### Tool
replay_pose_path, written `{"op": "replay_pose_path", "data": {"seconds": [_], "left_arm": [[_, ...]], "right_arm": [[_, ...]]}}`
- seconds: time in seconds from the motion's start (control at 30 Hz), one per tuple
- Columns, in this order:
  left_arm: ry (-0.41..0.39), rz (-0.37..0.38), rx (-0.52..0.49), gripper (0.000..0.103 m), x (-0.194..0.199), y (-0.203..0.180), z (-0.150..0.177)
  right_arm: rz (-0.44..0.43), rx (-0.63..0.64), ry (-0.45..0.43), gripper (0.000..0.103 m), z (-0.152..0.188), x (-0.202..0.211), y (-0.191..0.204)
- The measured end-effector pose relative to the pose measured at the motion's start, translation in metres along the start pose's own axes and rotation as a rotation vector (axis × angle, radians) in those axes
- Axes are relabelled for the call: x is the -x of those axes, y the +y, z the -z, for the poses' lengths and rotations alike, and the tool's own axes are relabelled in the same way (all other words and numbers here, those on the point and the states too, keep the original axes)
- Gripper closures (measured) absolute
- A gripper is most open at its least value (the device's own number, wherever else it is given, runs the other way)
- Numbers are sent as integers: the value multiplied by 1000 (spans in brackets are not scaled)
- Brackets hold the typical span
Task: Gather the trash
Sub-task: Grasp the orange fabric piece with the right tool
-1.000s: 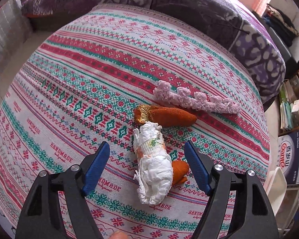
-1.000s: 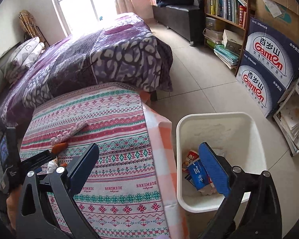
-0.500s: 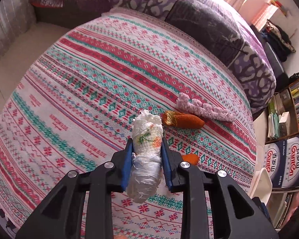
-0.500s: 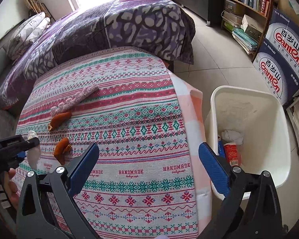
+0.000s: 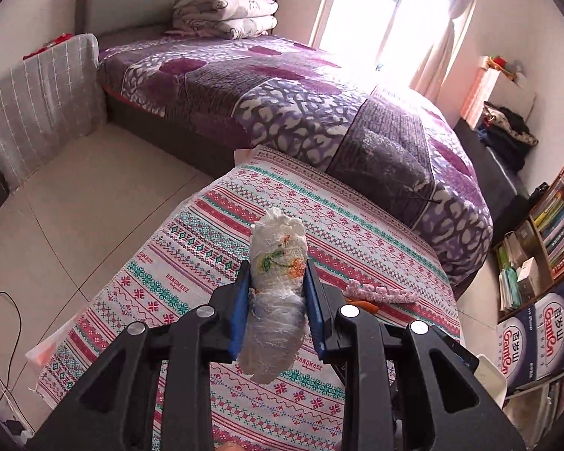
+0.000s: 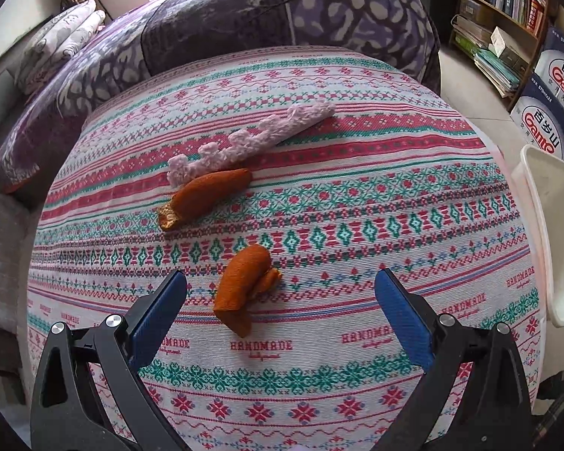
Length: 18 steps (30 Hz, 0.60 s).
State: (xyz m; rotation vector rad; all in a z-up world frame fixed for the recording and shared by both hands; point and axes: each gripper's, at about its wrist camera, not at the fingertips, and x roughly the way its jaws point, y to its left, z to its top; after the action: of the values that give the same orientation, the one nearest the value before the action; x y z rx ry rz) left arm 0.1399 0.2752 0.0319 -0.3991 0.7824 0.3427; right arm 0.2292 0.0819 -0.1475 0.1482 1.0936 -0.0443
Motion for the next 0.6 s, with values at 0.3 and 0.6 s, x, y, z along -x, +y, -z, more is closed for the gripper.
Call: {"op": "replay_pose_path", "data": {"seconds": [0.3,0.6], "left_arm": [[13,-26,38,75,-1,24,-2],[-112,-114,-40,75,17,10,0]], "right_arm": [[17,74,-31,62,4,-12,11],[-80,237,-134,75,-12,41,15]]}}
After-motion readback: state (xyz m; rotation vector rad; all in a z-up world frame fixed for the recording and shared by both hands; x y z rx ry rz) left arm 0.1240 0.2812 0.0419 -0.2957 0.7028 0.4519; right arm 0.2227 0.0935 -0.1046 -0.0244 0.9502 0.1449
